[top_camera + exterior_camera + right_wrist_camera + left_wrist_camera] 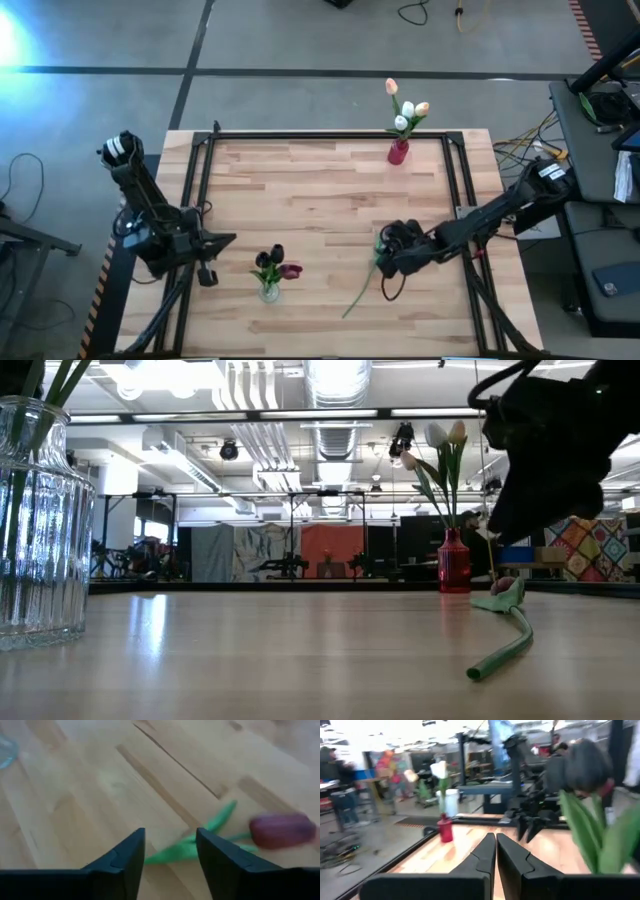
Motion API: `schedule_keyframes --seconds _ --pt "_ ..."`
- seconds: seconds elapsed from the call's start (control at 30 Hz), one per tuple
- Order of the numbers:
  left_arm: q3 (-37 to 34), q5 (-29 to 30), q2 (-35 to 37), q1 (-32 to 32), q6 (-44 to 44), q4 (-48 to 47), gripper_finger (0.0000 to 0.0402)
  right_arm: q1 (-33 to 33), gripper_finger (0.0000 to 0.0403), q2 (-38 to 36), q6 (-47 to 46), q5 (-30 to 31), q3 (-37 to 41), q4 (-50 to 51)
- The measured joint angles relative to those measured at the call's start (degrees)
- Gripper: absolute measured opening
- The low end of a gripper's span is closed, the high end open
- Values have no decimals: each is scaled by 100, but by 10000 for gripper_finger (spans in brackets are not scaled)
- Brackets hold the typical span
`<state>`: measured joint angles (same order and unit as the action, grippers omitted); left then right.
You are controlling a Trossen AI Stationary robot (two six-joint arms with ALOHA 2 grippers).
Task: Sort flowers into vase by color
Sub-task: Put the red flower into the transparent vase
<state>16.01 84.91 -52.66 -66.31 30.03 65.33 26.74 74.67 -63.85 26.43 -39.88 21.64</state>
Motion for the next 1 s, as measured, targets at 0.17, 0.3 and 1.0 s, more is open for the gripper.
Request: schedule_keyframes --seconds 0.17,0.3,1.0 --pt "-316 -781 123 148 -881 -460 0 144 192 0 -484 5 0 231" --pt "-360 -1343 323 450 -1662 -1389 0 217 193 0 -694 3 0 228" --pt "-264 -3198 1178 2407 -3019 -3839 0 195 194 1023 -2515 208 0 241"
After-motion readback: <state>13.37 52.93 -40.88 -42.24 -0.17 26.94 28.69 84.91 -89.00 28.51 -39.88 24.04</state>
